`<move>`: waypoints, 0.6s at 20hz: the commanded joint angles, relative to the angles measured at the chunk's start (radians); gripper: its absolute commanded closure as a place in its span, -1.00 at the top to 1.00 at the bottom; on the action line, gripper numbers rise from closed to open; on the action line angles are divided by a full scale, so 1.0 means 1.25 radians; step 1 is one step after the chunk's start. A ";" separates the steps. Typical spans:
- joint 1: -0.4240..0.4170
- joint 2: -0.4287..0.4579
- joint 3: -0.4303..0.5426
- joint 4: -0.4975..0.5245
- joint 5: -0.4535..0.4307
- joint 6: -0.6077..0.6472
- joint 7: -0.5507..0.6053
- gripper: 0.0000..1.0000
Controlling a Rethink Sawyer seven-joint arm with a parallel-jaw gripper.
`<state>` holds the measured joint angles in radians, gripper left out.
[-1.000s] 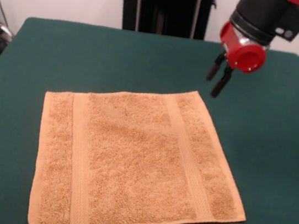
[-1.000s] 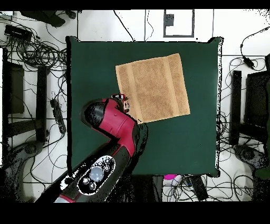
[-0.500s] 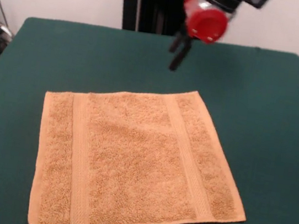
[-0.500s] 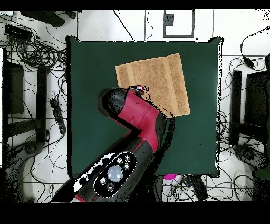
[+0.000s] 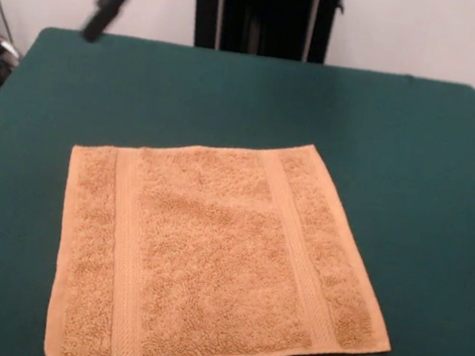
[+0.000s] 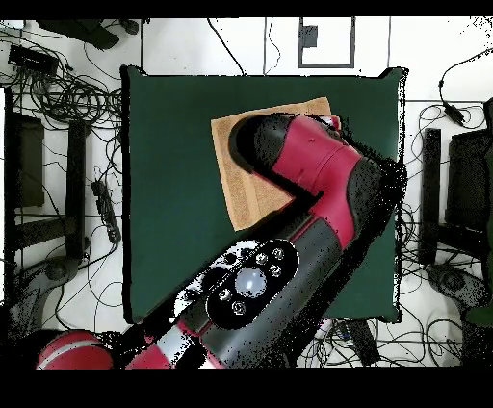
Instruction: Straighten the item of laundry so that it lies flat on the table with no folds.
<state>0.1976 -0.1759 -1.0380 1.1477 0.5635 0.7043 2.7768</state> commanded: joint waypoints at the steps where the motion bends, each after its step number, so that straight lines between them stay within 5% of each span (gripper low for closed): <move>1: -0.046 0.132 0.003 -0.207 -0.006 0.123 0.149 1.00; 12: -0.135 0.193 -0.128 -0.439 0.028 0.286 0.186 1.00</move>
<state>0.0379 -0.0102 -1.1677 0.8206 0.5642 0.8801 2.7768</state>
